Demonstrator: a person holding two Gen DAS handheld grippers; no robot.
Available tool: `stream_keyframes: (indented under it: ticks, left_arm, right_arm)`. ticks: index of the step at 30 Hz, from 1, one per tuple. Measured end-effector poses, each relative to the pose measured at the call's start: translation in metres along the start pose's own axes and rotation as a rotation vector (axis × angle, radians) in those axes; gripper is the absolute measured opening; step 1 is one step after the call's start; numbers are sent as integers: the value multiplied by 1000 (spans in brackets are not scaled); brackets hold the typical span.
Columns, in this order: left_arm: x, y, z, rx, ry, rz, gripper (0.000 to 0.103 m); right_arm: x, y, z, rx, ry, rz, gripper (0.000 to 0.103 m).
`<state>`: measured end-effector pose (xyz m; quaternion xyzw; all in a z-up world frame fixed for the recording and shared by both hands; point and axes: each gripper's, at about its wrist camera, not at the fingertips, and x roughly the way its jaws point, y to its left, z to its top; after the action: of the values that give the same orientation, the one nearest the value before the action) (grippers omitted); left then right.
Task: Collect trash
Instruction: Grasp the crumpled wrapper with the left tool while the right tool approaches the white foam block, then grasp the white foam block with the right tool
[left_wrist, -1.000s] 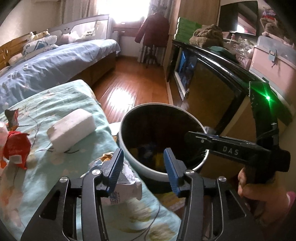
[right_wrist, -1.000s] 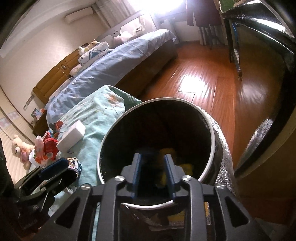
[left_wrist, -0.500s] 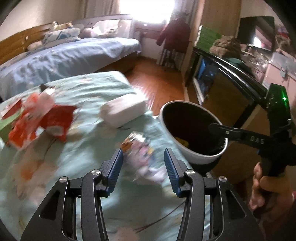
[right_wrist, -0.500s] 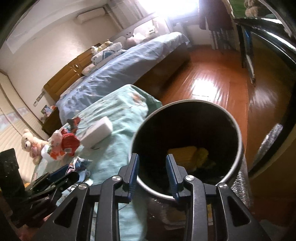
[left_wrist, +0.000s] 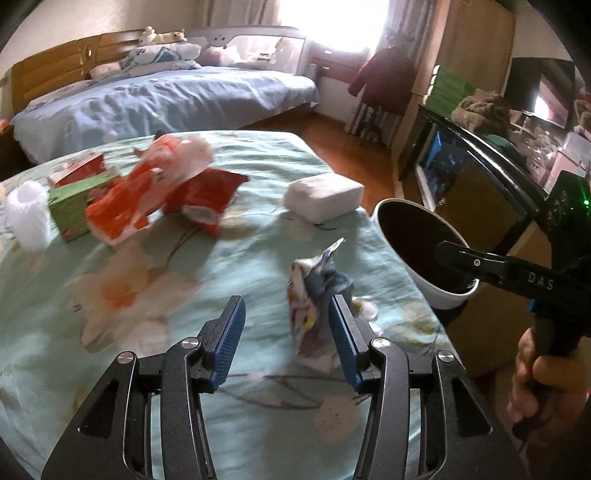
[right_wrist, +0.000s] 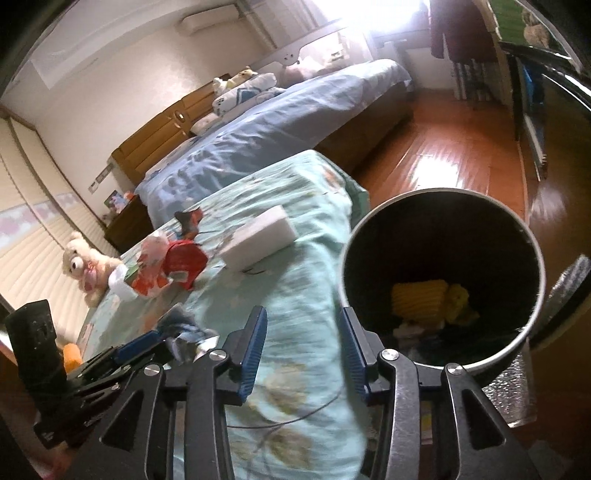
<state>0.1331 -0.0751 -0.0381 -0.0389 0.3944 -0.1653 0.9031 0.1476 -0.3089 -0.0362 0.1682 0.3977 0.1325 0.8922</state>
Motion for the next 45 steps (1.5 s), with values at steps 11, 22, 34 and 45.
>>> stream_keyframes:
  ticks: [11, 22, 34, 45]
  left_arm:
    - [5, -6, -1, 5, 20, -51, 47]
    - [11, -1, -4, 12, 24, -49, 17]
    - [12, 57, 2, -114, 21, 8, 16]
    - [13, 58, 3, -105, 27, 10, 17]
  right_arm:
    - [8, 18, -3, -23, 15, 11, 45]
    - [29, 28, 6, -11, 17, 29, 66]
    - [77, 44, 43, -223, 34, -4, 94]
    - [108, 42, 51, -293, 98, -31, 78]
